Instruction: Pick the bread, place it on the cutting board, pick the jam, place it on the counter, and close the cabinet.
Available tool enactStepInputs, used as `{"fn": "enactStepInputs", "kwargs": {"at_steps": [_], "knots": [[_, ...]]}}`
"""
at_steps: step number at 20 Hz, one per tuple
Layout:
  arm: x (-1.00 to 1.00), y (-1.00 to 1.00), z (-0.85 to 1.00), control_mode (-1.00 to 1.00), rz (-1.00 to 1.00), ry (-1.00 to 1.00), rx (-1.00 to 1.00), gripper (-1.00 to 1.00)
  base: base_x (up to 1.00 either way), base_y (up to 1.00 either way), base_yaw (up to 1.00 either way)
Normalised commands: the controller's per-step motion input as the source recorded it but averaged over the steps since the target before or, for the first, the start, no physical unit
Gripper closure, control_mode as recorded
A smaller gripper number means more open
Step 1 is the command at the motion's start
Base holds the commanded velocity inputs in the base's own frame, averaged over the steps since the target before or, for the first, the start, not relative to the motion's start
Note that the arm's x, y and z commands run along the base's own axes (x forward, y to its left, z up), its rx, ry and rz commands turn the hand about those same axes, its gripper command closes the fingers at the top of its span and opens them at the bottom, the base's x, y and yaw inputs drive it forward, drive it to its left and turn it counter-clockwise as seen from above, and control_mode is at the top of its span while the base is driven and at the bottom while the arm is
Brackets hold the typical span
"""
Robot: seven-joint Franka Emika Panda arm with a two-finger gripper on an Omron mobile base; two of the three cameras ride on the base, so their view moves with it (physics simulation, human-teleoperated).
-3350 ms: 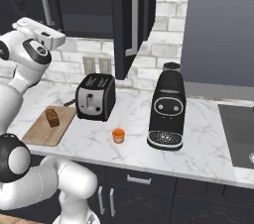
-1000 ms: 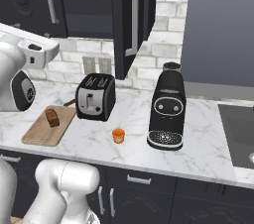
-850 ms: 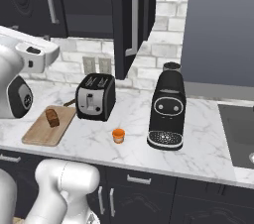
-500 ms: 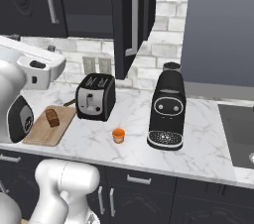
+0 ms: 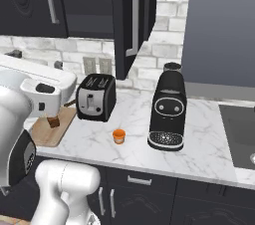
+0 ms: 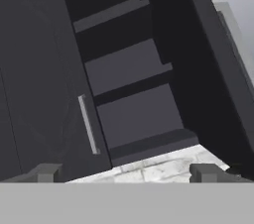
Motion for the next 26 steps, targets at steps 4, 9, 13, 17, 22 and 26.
{"fn": "enactStepInputs", "kwargs": {"at_steps": [4, 9, 13, 17, 22, 26], "knots": [[-0.37, -0.65, -0.08, -1.0, 0.0, 0.0, -0.1, -1.0, 0.0, 0.0, 0.0], [-0.3, -0.64, -0.11, -1.0, 0.01, 0.0, -0.1, -1.0, 0.0, 0.0, 0.0], [-0.23, -0.52, -0.11, -1.0, 0.0, 0.0, -0.09, -1.0, 0.0, 0.0, 0.0], [-0.05, -0.38, -0.15, -1.0, 0.0, 0.0, -0.06, -1.0, 0.0, 0.0, 0.0], [0.29, -0.31, -0.2, -1.0, 0.02, 0.0, 0.0, -1.0, 0.0, 0.0, 0.0], [0.5, -0.25, -0.27, -1.0, 0.06, 0.0, 0.0, -1.0, 0.0, 0.0, 0.0]]}}
